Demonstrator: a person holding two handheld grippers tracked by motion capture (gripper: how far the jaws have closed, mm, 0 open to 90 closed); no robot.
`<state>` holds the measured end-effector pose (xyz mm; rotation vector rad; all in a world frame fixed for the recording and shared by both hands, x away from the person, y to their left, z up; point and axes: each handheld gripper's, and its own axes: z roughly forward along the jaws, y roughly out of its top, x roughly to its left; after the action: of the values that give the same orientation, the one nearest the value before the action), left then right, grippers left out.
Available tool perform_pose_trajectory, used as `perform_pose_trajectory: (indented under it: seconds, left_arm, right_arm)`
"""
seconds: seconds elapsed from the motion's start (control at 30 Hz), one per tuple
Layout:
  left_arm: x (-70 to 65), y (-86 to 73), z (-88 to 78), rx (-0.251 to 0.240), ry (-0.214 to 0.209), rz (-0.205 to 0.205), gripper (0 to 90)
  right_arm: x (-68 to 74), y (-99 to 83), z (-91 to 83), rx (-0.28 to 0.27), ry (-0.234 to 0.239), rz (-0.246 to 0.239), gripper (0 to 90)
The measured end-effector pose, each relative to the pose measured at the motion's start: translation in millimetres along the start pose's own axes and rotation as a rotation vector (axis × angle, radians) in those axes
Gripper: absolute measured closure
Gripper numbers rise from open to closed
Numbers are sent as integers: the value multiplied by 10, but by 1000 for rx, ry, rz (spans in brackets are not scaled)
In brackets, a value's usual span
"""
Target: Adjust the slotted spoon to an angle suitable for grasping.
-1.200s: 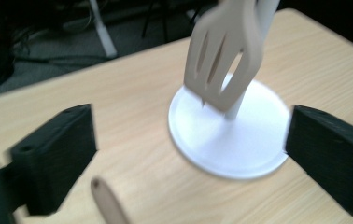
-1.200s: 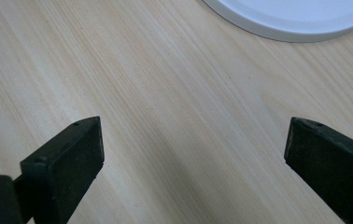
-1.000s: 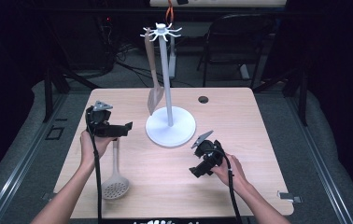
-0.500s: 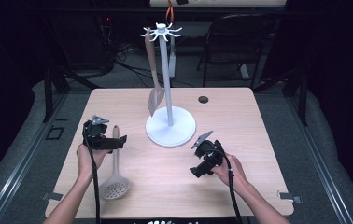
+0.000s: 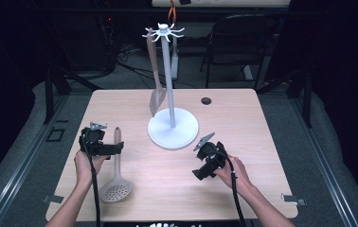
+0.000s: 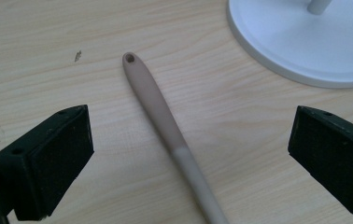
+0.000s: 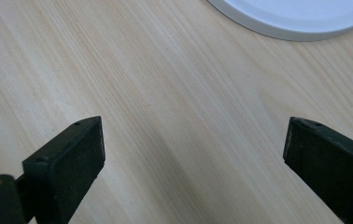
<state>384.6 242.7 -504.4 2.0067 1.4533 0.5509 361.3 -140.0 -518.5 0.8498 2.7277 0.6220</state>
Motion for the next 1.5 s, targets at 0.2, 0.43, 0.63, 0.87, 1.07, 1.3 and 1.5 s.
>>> perform_pose_trajectory:
  seconds: [0.2,0.43,0.63,0.87,1.07,1.3,1.5]
  left_arm:
    - [-6,-49,91,36,-2,3,70]
    - [11,-99,301,109,-49,4,316]
    - [24,-154,415,176,-74,5,473]
    - [80,-188,501,209,-75,16,610]
    - [103,-194,510,209,-84,16,616]
    - [93,-188,531,221,-72,16,594]
    - [92,-187,569,229,-64,7,578]
  right_arm:
    - [11,-9,7,-7,-3,-3,57]
    - [29,6,69,18,4,-13,60]
    - [29,5,74,6,3,-7,62]
    - [15,-14,72,22,5,-6,66]
    - [6,-14,91,20,5,-2,68]
    - [6,-11,100,16,10,-1,68]
    - [16,-3,115,7,14,-3,71]
